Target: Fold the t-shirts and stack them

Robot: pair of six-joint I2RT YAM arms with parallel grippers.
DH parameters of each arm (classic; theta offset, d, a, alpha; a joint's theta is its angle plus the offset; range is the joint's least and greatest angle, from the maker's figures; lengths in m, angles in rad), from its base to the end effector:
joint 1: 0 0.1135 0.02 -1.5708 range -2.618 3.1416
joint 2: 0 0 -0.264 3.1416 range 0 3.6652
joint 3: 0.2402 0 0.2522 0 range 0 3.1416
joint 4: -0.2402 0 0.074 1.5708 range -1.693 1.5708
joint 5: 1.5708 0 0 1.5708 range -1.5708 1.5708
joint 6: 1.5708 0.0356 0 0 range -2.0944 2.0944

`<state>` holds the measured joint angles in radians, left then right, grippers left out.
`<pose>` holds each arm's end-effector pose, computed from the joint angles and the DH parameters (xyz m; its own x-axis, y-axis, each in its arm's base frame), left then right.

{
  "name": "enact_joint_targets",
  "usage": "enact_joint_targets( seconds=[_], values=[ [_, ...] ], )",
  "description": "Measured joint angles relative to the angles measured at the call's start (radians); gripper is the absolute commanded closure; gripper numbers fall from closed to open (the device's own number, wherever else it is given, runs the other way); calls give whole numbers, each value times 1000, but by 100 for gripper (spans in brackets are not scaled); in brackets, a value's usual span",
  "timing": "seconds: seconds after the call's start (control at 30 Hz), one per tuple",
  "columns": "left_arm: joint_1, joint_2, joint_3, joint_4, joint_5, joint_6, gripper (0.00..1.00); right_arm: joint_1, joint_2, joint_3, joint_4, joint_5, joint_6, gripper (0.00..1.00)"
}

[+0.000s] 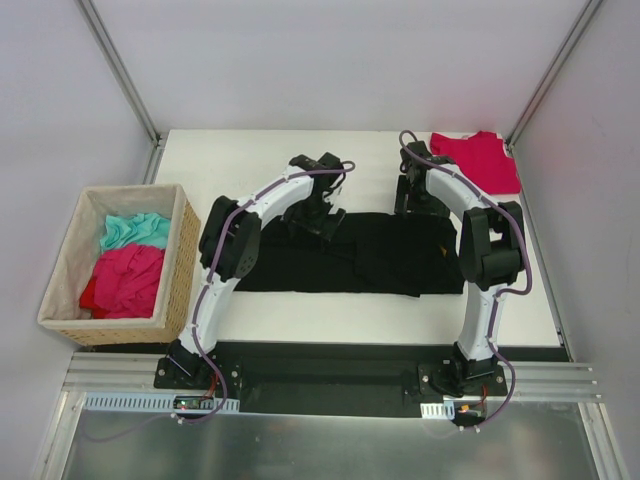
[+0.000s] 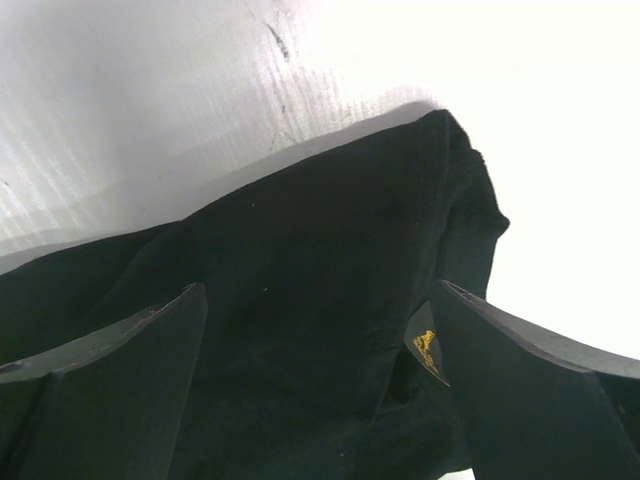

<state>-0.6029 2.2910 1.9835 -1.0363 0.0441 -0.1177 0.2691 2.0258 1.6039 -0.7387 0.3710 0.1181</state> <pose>0.3866 -0.2680 0.1882 -0.8645 0.4527 -0.2185 0.4764 0.8765 -0.0691 0.4149 0.1010 0.2068 -0.8907 -0.1317 -0.4352 -0.0035 0.9591 -0.2832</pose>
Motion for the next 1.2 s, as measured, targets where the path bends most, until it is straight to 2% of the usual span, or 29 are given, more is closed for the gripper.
enact_joint_targets(
  seconds=[0.23, 0.63, 0.83, 1.2],
  values=[
    [14, -51, -3, 1, -73, -17, 1, -3, -5, 4, -11, 38, -18, 2],
    [138, -349, -69, 30, -108, -59, 1, -20, -5, -43, -26, 89, -18, 2],
    [190, -363, -130, 33, -114, -81, 1, -50, -3, -83, -37, 111, -14, 3],
    [199, -364, -134, 37, -117, -93, 1, -65, 12, -103, -55, 160, 14, 3]
  ],
)
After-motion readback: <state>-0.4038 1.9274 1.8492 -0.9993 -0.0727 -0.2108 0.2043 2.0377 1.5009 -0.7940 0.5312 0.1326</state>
